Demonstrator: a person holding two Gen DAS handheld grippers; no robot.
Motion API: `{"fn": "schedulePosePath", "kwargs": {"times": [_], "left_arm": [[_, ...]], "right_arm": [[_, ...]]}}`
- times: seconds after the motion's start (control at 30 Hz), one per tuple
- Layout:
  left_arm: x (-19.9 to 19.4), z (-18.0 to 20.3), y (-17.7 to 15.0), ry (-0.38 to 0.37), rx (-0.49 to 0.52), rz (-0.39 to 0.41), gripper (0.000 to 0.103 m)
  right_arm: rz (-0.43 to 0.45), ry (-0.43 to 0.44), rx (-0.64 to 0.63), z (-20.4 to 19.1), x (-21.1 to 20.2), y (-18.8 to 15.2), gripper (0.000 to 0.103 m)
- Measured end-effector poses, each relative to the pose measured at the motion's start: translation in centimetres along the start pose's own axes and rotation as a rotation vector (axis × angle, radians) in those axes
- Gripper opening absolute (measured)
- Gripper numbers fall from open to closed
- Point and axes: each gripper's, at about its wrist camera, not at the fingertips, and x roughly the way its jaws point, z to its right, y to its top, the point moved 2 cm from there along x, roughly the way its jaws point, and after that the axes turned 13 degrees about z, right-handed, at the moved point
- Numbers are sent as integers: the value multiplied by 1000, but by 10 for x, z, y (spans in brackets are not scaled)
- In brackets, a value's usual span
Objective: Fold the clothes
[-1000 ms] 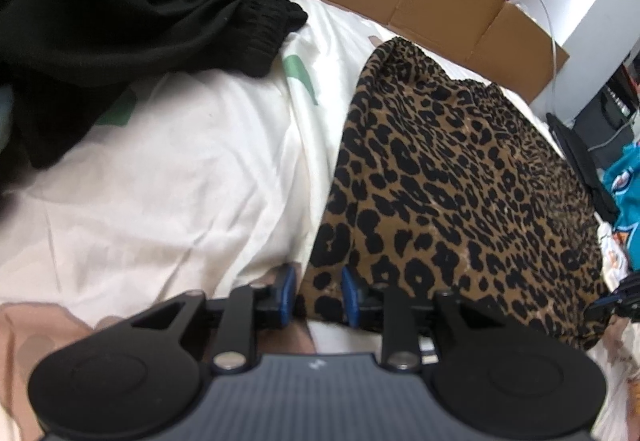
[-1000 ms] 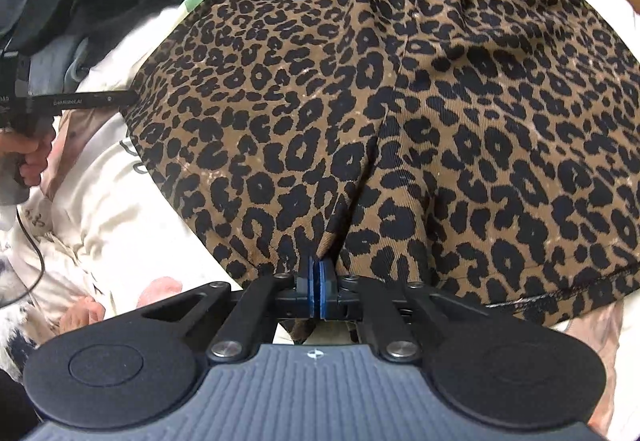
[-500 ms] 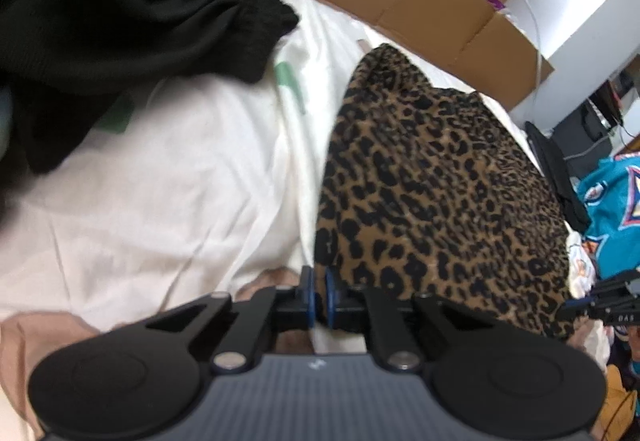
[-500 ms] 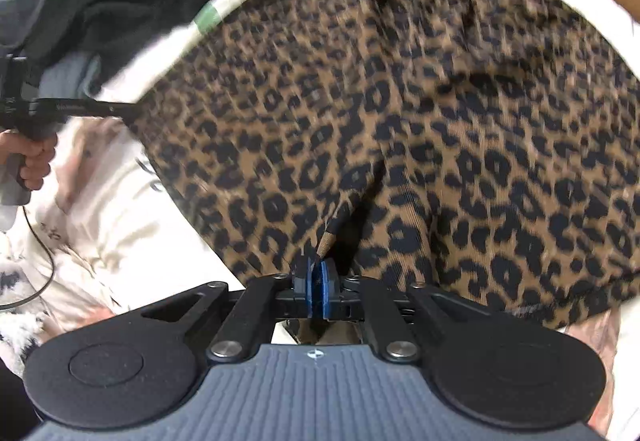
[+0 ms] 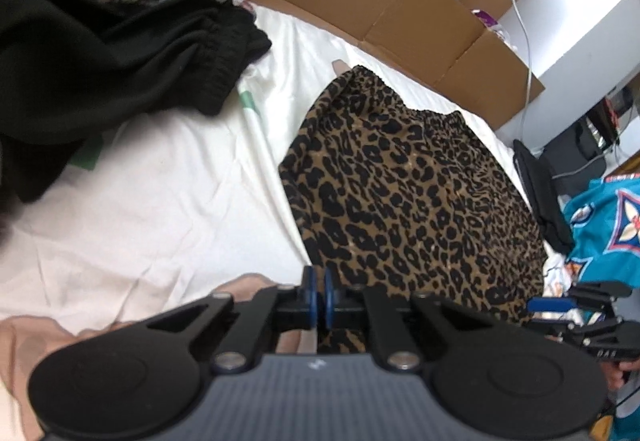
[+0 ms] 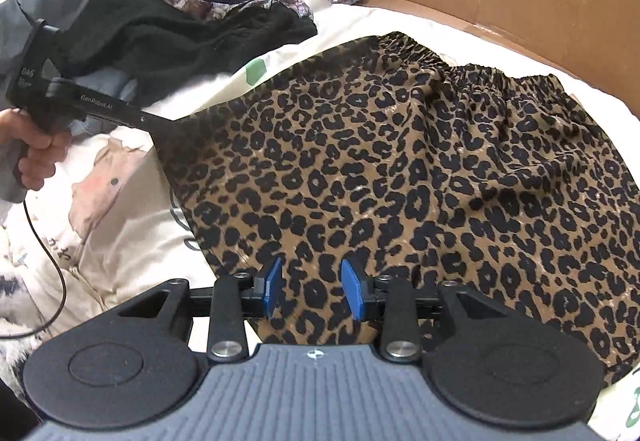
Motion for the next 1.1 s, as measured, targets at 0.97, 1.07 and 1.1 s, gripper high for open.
{"fn": "schedulePosePath", "kwargs": {"times": [0.97, 1.07, 1.1], "left_arm": [[10, 67, 10, -218, -71, -1, 4], [11, 70, 9, -242, -98, -2, 4], [11, 70, 8, -250, -109, -4, 4]], "right_arm": [[81, 147, 37, -47, 34, 27, 41], [92, 159, 34, -55, 40, 33, 43], [95, 163, 32, -58, 42, 35, 43]]}}
